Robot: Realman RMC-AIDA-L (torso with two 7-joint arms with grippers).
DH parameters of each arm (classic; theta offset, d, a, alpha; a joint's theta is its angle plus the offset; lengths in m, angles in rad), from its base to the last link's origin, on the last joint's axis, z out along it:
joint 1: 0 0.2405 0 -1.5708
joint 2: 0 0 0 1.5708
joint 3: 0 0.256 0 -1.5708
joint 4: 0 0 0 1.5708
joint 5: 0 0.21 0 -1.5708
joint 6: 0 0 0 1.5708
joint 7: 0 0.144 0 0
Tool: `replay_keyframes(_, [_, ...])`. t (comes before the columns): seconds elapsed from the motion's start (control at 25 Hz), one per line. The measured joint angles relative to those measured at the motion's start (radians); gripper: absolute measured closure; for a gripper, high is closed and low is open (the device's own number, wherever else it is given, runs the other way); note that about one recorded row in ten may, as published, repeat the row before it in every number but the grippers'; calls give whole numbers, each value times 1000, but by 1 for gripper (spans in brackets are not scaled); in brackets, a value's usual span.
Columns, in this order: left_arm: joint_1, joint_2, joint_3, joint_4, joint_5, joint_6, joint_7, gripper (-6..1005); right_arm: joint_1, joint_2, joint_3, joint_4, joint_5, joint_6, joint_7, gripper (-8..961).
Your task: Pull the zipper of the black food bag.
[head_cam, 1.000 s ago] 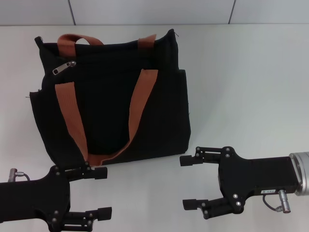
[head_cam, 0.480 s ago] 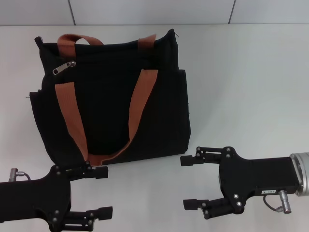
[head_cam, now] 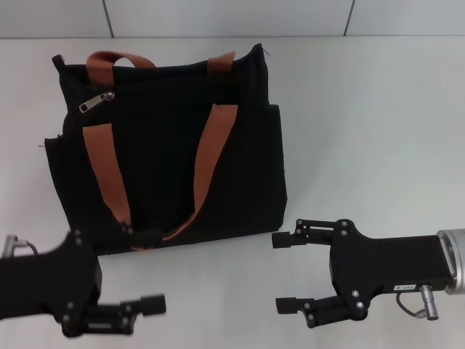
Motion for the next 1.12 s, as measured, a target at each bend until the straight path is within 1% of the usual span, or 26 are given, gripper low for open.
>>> replay_keyframes(0.08, [-2, -2, -11, 0, -6, 8, 2, 212, -1, 0, 0, 0, 0, 0, 0, 134])
replay_keyframes(0.16, [-6, -9, -29, -2, -87, 17, 7, 214, -2, 0, 0, 0, 2, 0, 0, 134])
replay_keyframes(0.2, [-6, -9, -29, -2, -87, 17, 7, 216, -3, 0, 0, 0, 3, -1, 0, 134])
replay_keyframes(0.32, [18, -16, -33, -8, -363, 17, 13, 219, -3, 0, -1, 0, 4, -1, -2, 134])
replay_keyframes(0.36, [18, -16, -33, -8, -363, 17, 13, 220, -3, 0, -1, 0, 4, -1, -2, 134])
replay_keyframes(0.4, [23, -16, -45, -18, -418, 15, 20, 222, -3, 0, -1, 0, 5, -1, -2, 134])
replay_keyframes(0.44, [26, -15, -64, -32, -461, 11, 28, 223, -3, 0, -1, 0, 5, -1, -2, 134])
replay_keyframes(0.52, [27, -6, -118, -58, -497, -6, 46, 225, -3, 0, -1, 0, 5, -1, -2, 134])
replay_keyframes(0.56, [27, 4, -150, -68, -494, -29, 53, 226, -3, 0, -1, 0, 5, -1, -2, 134])
replay_keyframes(0.6, [29, 23, -189, -74, -470, -85, 57, 227, -3, 0, 0, 0, 5, -1, -2, 134])
replay_keyframes(0.64, [30, 32, -199, -75, -457, -109, 57, 229, -4, 0, -1, 0, 5, -1, -2, 133])
replay_keyframes(0.72, [33, 59, -222, -75, -424, -167, 58, 231, -5, 0, 0, 0, 5, -1, -3, 133])
replay_keyframes(0.76, [33, 59, -222, -75, -424, -167, 58, 232, -6, 0, 0, 0, 5, -1, -3, 133])
replay_keyframes(0.8, [36, 92, -233, -72, -368, -230, 58, 233, -6, 0, 0, 0, 5, -1, -3, 133])
replay_keyframes(0.88, [34, 108, -231, -63, -326, -254, 58, 236, -6, 0, 0, 0, 5, -1, -3, 133])
replay_keyframes(0.92, [34, 108, -231, -63, -326, -254, 58, 237, -6, 0, 0, 0, 5, -1, -3, 133])
replay_keyframes(0.96, [31, 112, -229, -53, -293, -266, 55, 238, -6, 0, 0, 0, 5, -1, -3, 133])
replay_keyframes(1.0, [22, 114, -229, -31, -220, -288, 50, 239, -6, 0, 0, 0, 5, -1, -3, 133])
replay_keyframes(1.12, [11, 108, -228, -18, -164, -311, 54, 243, -5, 0, 0, 0, 5, -1, 0, 134])
